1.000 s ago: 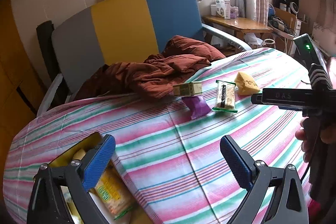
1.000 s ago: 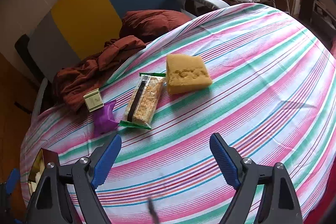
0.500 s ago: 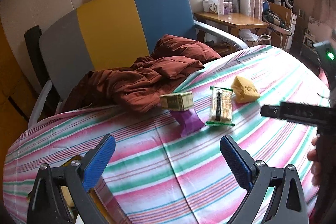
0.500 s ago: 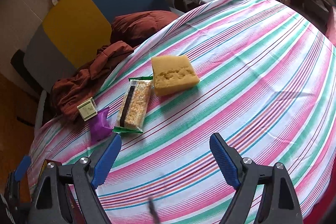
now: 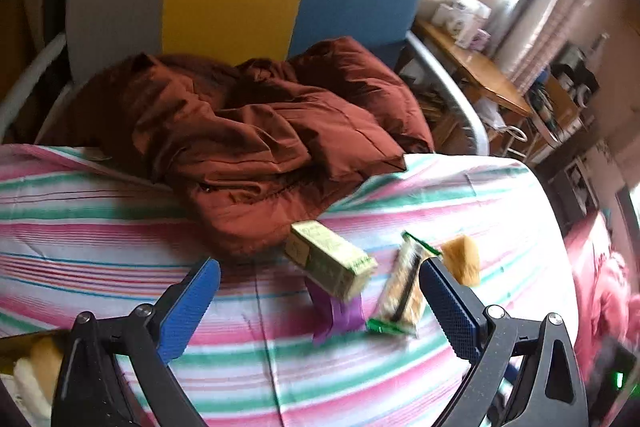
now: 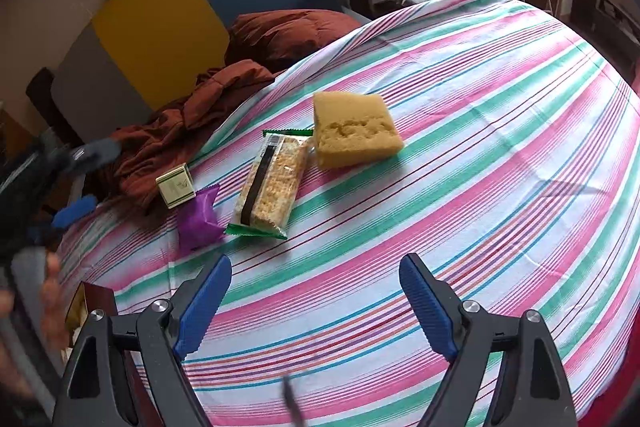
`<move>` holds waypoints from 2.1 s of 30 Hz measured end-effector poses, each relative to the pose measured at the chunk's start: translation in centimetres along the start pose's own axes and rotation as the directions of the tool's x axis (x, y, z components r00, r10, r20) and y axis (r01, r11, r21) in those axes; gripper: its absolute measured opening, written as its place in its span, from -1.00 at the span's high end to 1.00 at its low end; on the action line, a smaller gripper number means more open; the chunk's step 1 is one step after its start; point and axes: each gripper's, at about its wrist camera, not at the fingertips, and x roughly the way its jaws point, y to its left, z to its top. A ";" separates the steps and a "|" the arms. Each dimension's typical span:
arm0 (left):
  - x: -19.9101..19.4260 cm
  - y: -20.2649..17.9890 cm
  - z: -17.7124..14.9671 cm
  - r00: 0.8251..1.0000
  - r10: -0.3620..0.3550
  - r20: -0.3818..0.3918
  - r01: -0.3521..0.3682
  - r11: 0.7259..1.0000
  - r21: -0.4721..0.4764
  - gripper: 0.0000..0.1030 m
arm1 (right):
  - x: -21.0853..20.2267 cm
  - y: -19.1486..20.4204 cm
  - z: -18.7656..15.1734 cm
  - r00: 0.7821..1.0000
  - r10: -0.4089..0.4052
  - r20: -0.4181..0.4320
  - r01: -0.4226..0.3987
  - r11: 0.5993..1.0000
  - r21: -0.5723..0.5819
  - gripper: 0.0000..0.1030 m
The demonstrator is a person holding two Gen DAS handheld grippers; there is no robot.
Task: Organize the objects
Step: 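Grasp the small green-labelled medicine box with the left gripper, then grasp the purple wrapped packet with the right gripper while the left holds the box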
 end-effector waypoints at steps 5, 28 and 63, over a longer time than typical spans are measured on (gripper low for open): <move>3.8 -0.2 1.1 0.997 0.026 -0.075 -0.029 0.999 -0.029 -0.93 | 0.1 -0.2 0.0 1.000 0.008 -0.007 -0.008 1.000 0.009 -0.70; 6.3 2.6 -5.1 0.979 -0.001 -0.204 0.007 1.000 0.029 0.41 | 1.6 0.3 -0.4 0.998 -0.030 -0.049 0.029 0.999 -0.021 -0.70; -10.9 2.4 -19.6 0.995 -0.021 0.094 0.001 0.979 0.205 0.42 | 7.4 6.0 0.0 0.944 0.235 -0.232 -0.223 0.972 0.074 -0.70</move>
